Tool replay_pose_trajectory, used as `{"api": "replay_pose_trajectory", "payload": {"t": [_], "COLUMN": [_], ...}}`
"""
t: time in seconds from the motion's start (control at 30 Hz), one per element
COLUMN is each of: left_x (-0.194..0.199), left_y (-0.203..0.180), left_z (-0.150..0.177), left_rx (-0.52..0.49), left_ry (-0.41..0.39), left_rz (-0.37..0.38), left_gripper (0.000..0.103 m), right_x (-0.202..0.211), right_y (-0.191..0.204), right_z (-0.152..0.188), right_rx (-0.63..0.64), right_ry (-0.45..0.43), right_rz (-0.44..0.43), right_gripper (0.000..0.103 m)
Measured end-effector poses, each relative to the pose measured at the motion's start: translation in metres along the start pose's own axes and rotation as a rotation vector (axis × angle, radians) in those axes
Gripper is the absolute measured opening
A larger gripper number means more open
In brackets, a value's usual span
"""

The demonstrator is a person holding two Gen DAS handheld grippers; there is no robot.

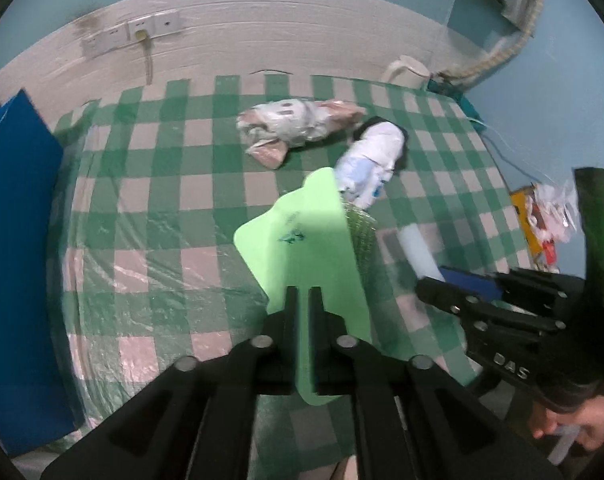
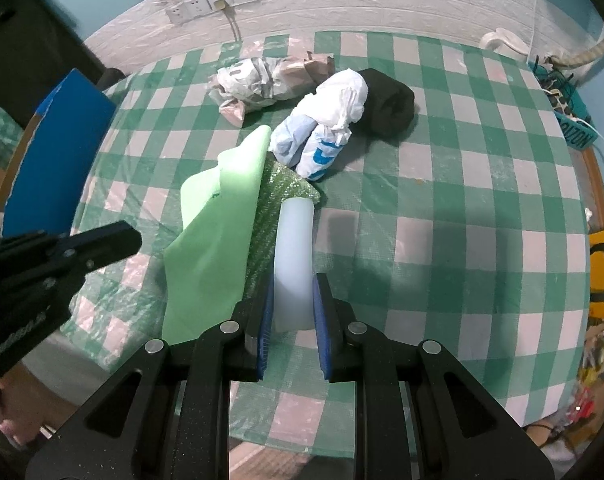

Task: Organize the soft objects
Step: 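Lift the green foam sheet with the left gripper while the right holds the foam tube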

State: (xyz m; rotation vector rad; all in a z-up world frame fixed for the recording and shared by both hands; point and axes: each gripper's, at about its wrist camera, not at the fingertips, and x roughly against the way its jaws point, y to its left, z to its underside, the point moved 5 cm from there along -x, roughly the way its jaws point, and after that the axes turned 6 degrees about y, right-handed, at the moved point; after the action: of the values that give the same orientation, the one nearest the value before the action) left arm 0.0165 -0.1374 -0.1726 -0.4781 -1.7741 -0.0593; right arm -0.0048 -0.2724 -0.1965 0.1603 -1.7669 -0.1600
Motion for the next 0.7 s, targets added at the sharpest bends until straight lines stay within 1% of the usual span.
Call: {"api": "replay_pose_trajectory", "payload": {"t": [0.03,0.1,0.13,0.17,0.23,0.37,0.4,0.43,0.7], "left_x": [-0.006,-0.014,-0.018,-0.022,-0.028,-0.037,-0.039,-0.042,-0.061], "left_y": [0.001,0.003,0.001,-0.003,-0.011,-0.022,-0.023,-0.025,-0.031], "left_z": [0.001,0.005,0.008,0.011,0.018,0.022,0.023,0.023,0.022], "left_rx": [0.010,0.022,0.022,0.013,-0.006,-0.022,-0.021,-0.020,-0.011], "left_ry": [0.013,0.046,0.056,0.064,0.088,0.105,0.111,0.119,0.148], "left_rz": [0.005,0.022,0.020,0.014,0.007,-0.002,-0.006,-0.014,-0.070], "left_gripper": [0.038,0.041,0.046,0.049,0.062,0.068,0.073,0.075,0.076], "right_x": [0.000,0.001,0.001,0.002,0.001,0.001,0.001,0.001,0.000], "right_y": [0.000,-0.001,-0.002,-0.003,-0.004,-0.005,-0.005,-0.006,-0.009], "right_z": [0.000,0.000,0.000,0.001,0.001,0.001,0.001,0.001,0.003], "right_rx": [-0.001,-0.005,-0.007,-0.009,-0.012,-0.014,-0.014,-0.014,-0.021], "right_ry": [0.000,-0.002,-0.003,-0.003,-0.003,-0.003,-0.004,-0.004,-0.003], "right_rz": [0.001,0.001,0.001,0.002,0.002,0.001,0.000,0.000,-0.001], "right_gripper": [0.019,0.019,0.019,0.019,0.019,0.019,0.019,0.019,0.019]}}
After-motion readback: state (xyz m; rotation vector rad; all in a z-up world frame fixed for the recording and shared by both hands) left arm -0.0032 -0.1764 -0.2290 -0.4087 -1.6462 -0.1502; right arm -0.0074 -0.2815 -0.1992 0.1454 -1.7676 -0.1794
